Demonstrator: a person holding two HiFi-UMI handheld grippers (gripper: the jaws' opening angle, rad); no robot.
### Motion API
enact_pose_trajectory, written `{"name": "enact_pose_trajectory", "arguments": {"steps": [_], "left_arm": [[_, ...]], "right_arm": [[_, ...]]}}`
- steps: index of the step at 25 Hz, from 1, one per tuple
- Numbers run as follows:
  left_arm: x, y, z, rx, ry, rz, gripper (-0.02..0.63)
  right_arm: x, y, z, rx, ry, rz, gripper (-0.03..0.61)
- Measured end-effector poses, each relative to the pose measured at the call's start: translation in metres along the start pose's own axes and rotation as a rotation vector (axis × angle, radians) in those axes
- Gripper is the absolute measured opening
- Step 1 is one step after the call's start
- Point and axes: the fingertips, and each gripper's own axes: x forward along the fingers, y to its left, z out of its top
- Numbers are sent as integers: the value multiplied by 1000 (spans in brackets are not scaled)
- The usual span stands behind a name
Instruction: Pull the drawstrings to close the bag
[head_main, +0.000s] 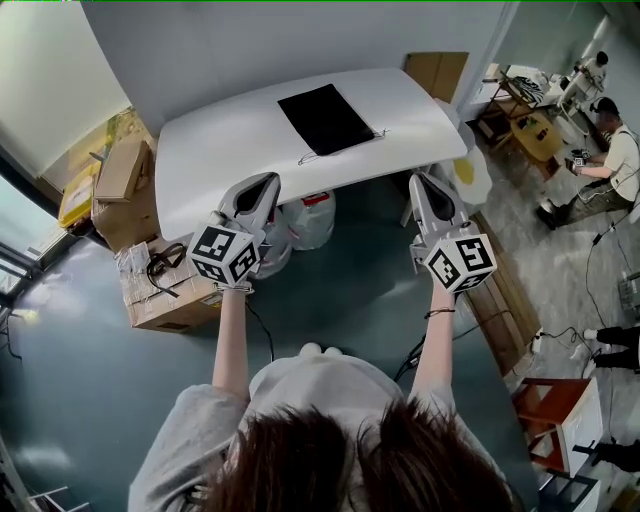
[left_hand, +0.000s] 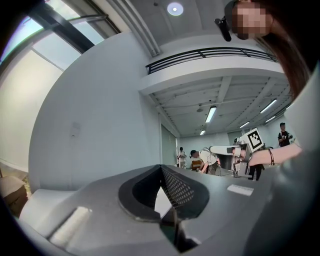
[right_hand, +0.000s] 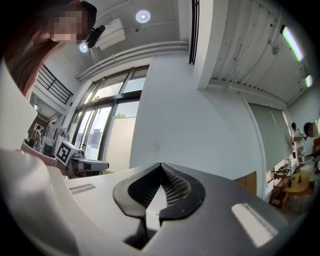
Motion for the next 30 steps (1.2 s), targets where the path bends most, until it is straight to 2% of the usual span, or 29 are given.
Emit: {"name": "enact_pose_trajectory", "arguments": {"steps": [6,19,30], "left_arm": [[5,-10,-6,1,6,18,-6],[24,-4,-20,-14,28,55,-6],[81,41,-32,-28,17,43,-6]], "right_arm": [[-3,-9,-1,4,2,45,14],[14,-34,-15,20,19,56,14],[68,-70,-30,15,32,37,14]]}}
